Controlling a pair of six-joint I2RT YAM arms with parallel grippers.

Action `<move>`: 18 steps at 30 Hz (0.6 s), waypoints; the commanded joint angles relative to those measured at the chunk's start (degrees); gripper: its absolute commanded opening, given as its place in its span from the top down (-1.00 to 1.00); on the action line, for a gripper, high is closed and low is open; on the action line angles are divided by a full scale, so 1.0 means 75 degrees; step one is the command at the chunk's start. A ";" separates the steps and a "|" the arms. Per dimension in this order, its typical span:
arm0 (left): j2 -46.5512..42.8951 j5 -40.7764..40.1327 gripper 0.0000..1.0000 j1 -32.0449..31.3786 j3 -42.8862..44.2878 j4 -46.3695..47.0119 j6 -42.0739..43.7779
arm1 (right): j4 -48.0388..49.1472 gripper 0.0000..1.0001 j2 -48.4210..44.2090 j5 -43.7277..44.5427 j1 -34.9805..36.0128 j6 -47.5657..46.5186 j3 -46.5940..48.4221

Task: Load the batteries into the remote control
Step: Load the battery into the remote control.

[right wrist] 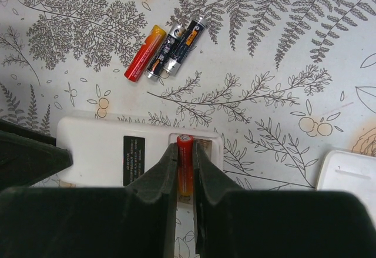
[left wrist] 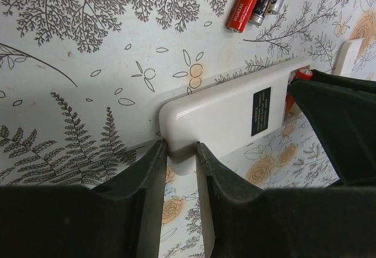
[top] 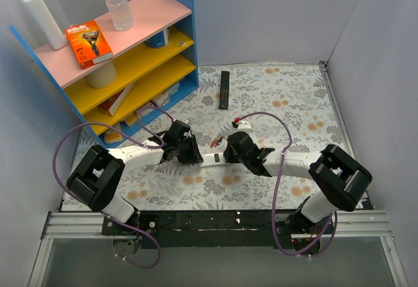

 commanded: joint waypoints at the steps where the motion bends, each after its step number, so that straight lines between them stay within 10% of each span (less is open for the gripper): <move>1: -0.0218 0.0328 0.52 -0.0194 -0.0160 0.0129 -0.0082 | -0.0785 0.89 0.0139 -0.0143 0.0043 0.0266 0.0372; 18: -0.0253 0.0246 0.44 -0.0194 -0.0125 0.0141 -0.0012 | -0.0891 0.49 -0.0013 -0.0155 0.0043 0.0114 0.0654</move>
